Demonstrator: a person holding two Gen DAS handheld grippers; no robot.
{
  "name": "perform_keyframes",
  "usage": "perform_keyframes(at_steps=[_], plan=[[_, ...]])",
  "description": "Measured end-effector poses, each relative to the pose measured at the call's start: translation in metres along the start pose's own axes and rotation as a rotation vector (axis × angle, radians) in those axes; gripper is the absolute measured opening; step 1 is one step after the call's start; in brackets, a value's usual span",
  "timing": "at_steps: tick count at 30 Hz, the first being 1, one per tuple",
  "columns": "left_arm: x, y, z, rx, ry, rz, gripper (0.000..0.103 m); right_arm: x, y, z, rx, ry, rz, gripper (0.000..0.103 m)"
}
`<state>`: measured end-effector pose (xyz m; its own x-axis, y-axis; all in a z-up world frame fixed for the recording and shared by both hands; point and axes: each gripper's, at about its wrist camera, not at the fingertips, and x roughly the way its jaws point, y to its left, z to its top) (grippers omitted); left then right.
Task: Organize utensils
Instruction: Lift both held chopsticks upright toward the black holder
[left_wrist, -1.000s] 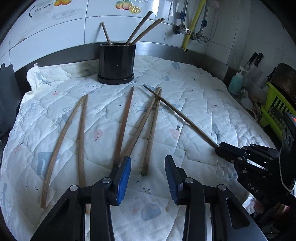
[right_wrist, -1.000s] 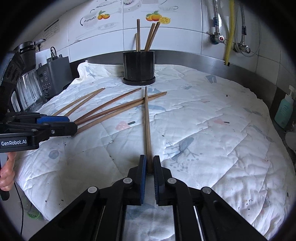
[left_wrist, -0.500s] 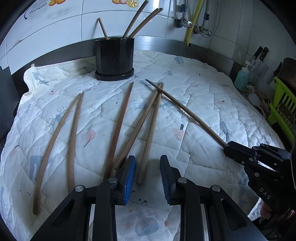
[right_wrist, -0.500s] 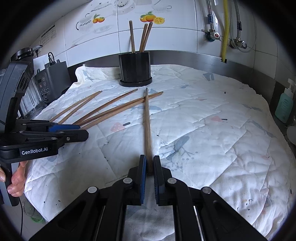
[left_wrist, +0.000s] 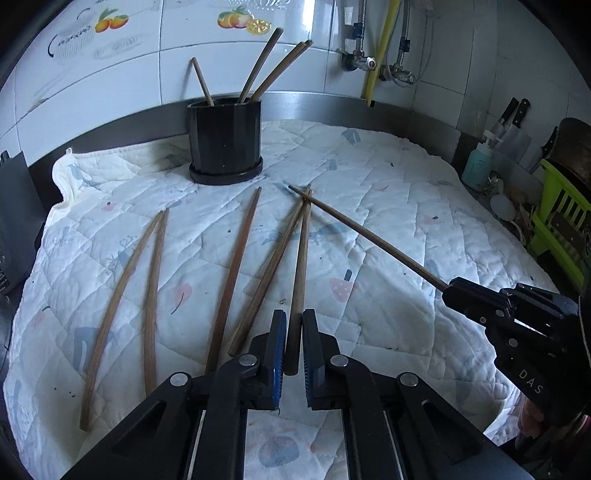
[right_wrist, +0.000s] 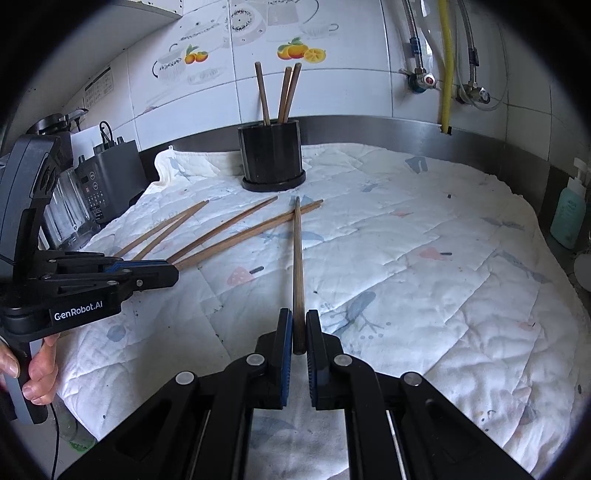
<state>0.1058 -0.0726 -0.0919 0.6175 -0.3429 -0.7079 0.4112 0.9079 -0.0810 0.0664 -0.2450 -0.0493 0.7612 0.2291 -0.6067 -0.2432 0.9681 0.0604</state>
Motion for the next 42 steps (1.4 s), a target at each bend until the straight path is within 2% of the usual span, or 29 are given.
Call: perform_keyframes(at_steps=[7, 13, 19, 32, 42], plan=[[-0.039, -0.002, 0.029, 0.044, -0.078, 0.004, 0.008, -0.030, 0.000, 0.037, -0.053, -0.101, -0.015, 0.010], [-0.062, 0.011, 0.065, 0.012, -0.115, -0.010, 0.008, -0.044, -0.010, 0.078, -0.063, -0.156, 0.001, 0.010], [-0.080, 0.027, 0.101, -0.008, -0.147, -0.013, 0.007, -0.045, -0.024, 0.114, -0.026, -0.149, 0.048, 0.010], [-0.114, 0.048, 0.176, 0.021, -0.189, 0.037, 0.006, -0.041, -0.033, 0.187, -0.053, -0.127, 0.086, 0.009], [-0.122, 0.060, 0.219, 0.043, -0.231, 0.068, 0.006, -0.040, -0.028, 0.239, -0.133, -0.144, 0.054, 0.009]])
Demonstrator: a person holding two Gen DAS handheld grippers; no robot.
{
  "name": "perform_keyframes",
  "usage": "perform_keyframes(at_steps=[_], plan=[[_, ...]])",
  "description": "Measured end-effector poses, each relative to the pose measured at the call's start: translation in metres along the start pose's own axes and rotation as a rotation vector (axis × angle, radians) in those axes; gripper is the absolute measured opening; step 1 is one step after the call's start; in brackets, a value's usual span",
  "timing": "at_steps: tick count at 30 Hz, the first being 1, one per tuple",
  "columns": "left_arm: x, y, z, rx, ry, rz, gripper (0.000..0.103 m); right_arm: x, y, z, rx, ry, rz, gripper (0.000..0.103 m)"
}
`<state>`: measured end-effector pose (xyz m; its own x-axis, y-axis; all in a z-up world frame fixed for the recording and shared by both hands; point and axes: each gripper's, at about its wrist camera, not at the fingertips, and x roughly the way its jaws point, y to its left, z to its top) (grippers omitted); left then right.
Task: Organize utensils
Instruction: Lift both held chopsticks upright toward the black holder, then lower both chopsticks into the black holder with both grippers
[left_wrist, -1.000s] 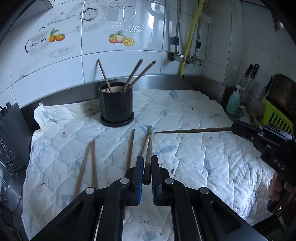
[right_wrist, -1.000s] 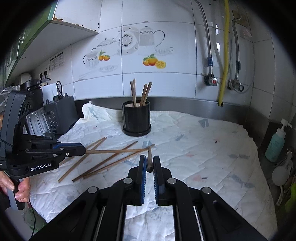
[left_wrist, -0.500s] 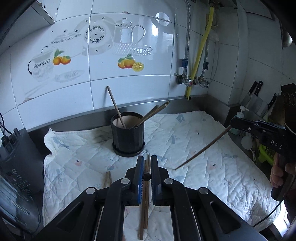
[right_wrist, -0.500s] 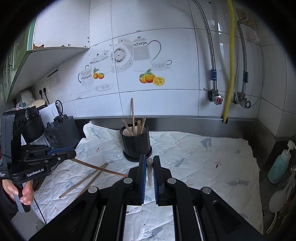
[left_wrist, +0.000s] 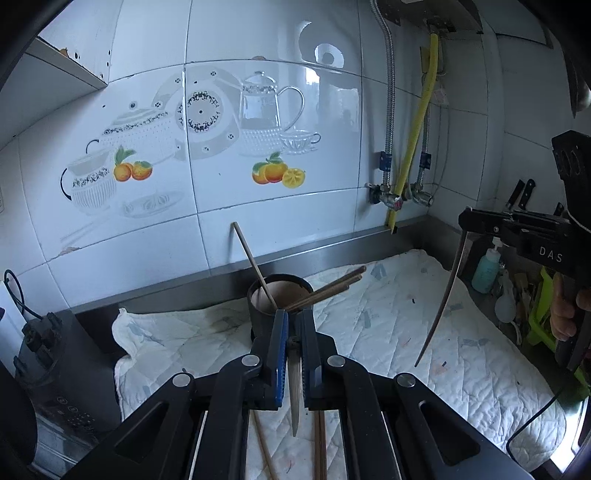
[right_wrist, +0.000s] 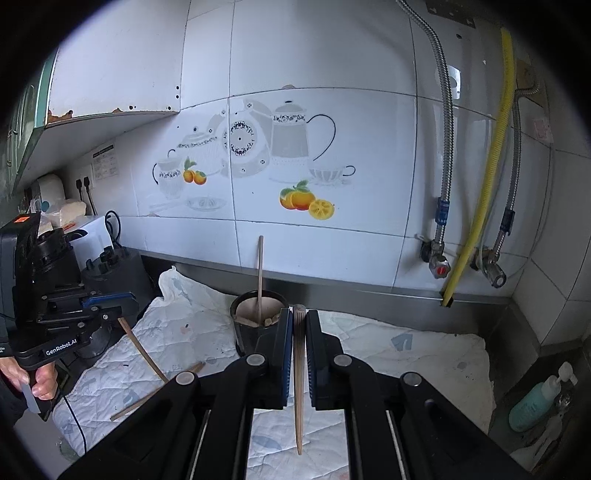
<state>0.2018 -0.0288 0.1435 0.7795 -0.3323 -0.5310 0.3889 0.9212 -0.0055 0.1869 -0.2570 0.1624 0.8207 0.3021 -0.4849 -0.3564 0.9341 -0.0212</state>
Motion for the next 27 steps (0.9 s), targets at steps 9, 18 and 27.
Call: perform_keyframes(at_steps=[9, 18, 27], plan=[[0.003, 0.014, 0.078, 0.015, -0.149, 0.035, 0.006, 0.022, 0.000, 0.054, -0.042, -0.048, -0.020, 0.009], [0.041, 0.035, 0.133, -0.024, -0.237, 0.039, 0.006, 0.053, -0.001, 0.100, -0.038, -0.131, -0.007, 0.009], [0.081, 0.049, 0.145, -0.084, -0.276, 0.022, 0.006, 0.095, 0.008, 0.112, -0.002, -0.163, 0.062, 0.009]])
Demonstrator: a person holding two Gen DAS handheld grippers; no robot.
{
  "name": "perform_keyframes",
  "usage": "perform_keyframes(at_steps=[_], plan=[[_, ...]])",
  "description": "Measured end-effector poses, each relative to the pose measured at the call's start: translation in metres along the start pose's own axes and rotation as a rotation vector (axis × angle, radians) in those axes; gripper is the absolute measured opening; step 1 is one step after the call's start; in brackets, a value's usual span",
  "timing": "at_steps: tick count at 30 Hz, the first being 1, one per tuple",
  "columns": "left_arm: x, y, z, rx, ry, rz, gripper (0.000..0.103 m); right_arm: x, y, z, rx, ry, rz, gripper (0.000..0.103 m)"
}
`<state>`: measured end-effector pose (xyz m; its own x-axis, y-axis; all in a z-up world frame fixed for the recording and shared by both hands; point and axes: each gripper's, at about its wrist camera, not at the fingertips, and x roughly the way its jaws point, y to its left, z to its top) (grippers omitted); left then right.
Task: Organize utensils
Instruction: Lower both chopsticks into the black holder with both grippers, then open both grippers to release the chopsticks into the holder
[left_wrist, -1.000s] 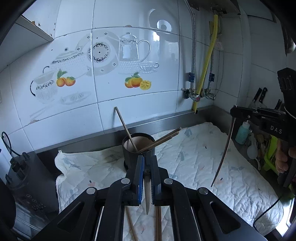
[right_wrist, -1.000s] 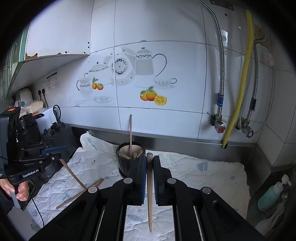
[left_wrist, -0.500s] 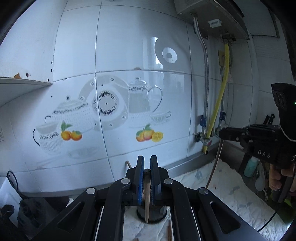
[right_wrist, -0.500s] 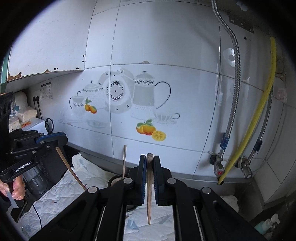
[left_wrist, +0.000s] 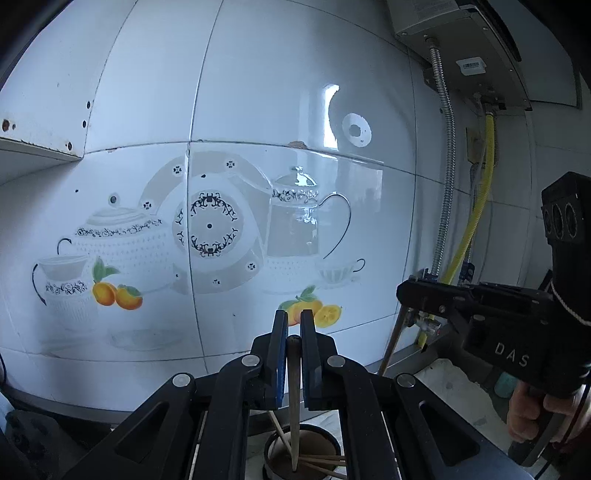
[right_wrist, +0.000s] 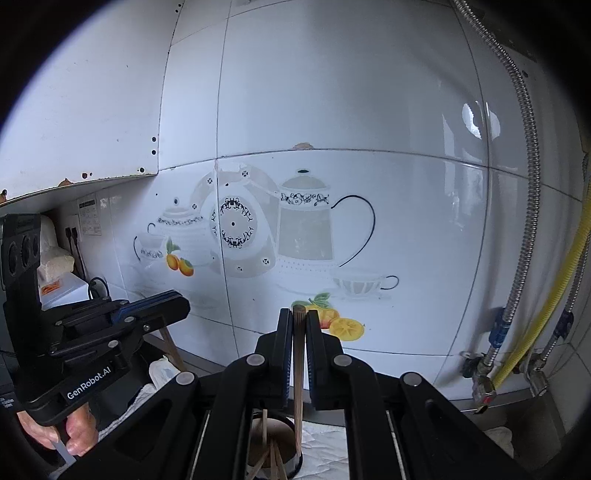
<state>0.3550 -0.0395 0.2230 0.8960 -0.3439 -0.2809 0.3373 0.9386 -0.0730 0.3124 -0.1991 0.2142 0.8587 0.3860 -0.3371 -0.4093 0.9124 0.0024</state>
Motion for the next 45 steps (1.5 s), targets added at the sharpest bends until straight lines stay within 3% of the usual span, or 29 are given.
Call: perform_keyframes(at_steps=[6, 16, 25, 33, 36, 38, 39, 42, 45], plan=[[0.025, 0.006, -0.020, -0.013, 0.028, 0.018, 0.006, 0.017, 0.005, -0.009, 0.028, -0.003, 0.045, 0.009], [0.052, 0.017, -0.057, -0.032, 0.165, 0.009, 0.007, 0.048, 0.005, -0.040, 0.054, 0.119, 0.060, 0.010], [0.038, 0.022, -0.055, -0.057, 0.192, 0.015, 0.008, 0.043, 0.001, -0.040, 0.056, 0.149, 0.031, 0.011], [-0.008, 0.020, -0.052, -0.017, 0.218, 0.056, 0.009, 0.003, 0.006, -0.040, 0.025, 0.132, 0.010, 0.017], [-0.038, 0.016, -0.055, 0.010, 0.223, 0.080, 0.015, -0.018, 0.011, -0.046, 0.021, 0.119, 0.007, 0.026], [-0.058, 0.014, -0.058, 0.016, 0.223, 0.088, 0.043, -0.033, 0.016, -0.054, 0.016, 0.116, 0.011, 0.028], [-0.070, 0.014, -0.061, 0.019, 0.212, 0.102, 0.048, -0.040, 0.018, -0.058, 0.014, 0.116, 0.014, 0.028], [-0.103, 0.012, -0.071, 0.035, 0.201, 0.113, 0.050, -0.060, 0.029, -0.073, 0.002, 0.123, 0.022, 0.032], [-0.130, 0.013, -0.088, 0.043, 0.227, 0.130, 0.050, -0.078, 0.042, -0.092, -0.011, 0.126, 0.027, 0.044]])
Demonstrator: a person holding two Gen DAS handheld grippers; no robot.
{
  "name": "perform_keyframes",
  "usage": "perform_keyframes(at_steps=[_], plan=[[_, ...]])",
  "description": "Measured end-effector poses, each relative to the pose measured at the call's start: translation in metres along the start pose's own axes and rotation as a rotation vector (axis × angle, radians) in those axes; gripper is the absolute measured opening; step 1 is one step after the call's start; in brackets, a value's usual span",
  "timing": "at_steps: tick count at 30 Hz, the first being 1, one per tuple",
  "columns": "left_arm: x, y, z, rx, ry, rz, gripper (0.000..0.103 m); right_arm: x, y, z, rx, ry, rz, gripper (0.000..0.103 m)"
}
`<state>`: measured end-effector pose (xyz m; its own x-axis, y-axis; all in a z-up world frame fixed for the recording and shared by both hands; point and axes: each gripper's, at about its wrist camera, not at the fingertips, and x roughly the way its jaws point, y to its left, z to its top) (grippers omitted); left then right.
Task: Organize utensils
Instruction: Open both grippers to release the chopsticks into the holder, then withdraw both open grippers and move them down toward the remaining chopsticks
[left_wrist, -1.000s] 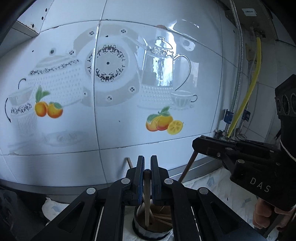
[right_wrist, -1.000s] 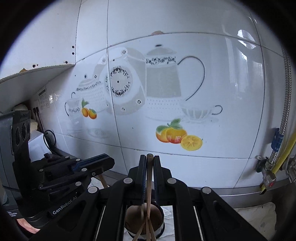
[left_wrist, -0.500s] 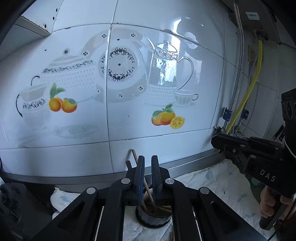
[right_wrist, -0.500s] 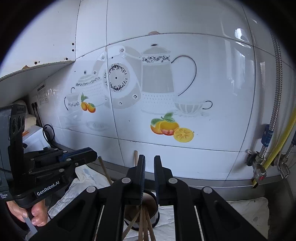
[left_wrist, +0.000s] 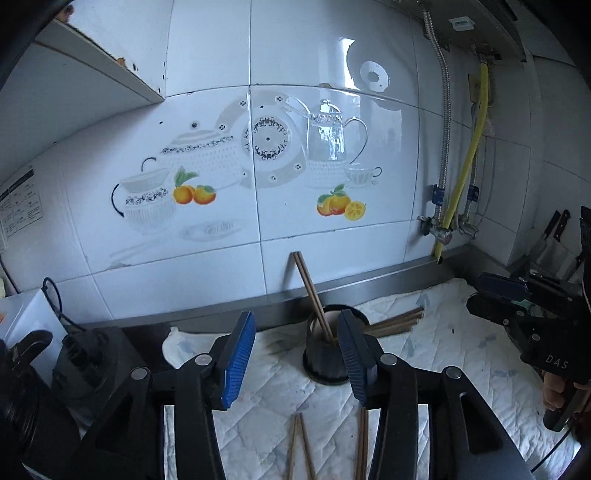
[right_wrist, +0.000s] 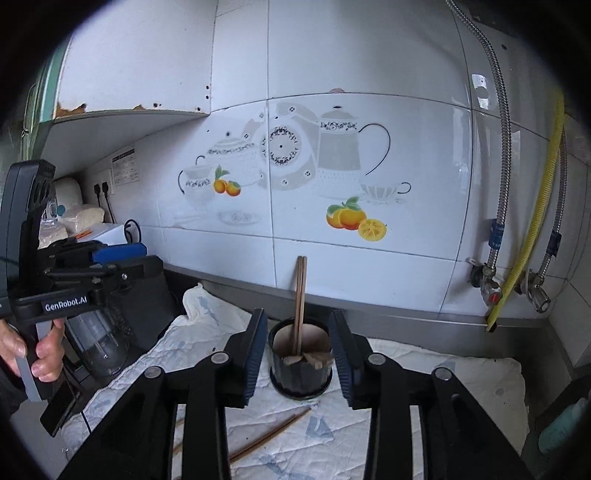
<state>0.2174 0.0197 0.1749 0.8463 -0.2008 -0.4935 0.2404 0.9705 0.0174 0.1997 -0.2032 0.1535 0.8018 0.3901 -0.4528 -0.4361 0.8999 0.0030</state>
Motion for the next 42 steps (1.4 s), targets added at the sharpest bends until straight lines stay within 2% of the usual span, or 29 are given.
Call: perform_keyframes(at_steps=[1, 7, 10, 14, 21, 29, 33, 42], plan=[[-0.007, 0.000, -0.008, 0.007, 0.006, 0.012, 0.050, -0.005, 0.005, -0.010, -0.002, 0.002, 0.008, 0.047], [-0.041, 0.014, -0.054, -0.004, 0.025, 0.029, 0.053, -0.012, 0.032, -0.063, 0.007, 0.061, 0.067, 0.049], [-0.055, 0.023, -0.076, -0.020, 0.033, 0.054, 0.060, -0.011, 0.047, -0.091, 0.000, 0.092, 0.079, 0.050], [-0.070, 0.038, -0.105, -0.060, 0.048, 0.058, 0.063, -0.005, 0.063, -0.128, 0.006, 0.157, 0.107, 0.050], [-0.085, 0.057, -0.153, -0.123, 0.068, 0.096, 0.070, 0.016, 0.090, -0.178, -0.037, 0.247, 0.100, 0.050], [-0.084, 0.068, -0.192, -0.159, 0.096, 0.097, 0.071, 0.042, 0.110, -0.206, -0.075, 0.301, 0.091, 0.050], [-0.080, 0.071, -0.206, -0.173, 0.114, 0.099, 0.071, 0.053, 0.112, -0.211, -0.046, 0.323, 0.098, 0.050], [-0.069, 0.085, -0.231, -0.239, 0.140, 0.092, 0.071, 0.066, 0.121, -0.213, -0.070, 0.348, 0.050, 0.050]])
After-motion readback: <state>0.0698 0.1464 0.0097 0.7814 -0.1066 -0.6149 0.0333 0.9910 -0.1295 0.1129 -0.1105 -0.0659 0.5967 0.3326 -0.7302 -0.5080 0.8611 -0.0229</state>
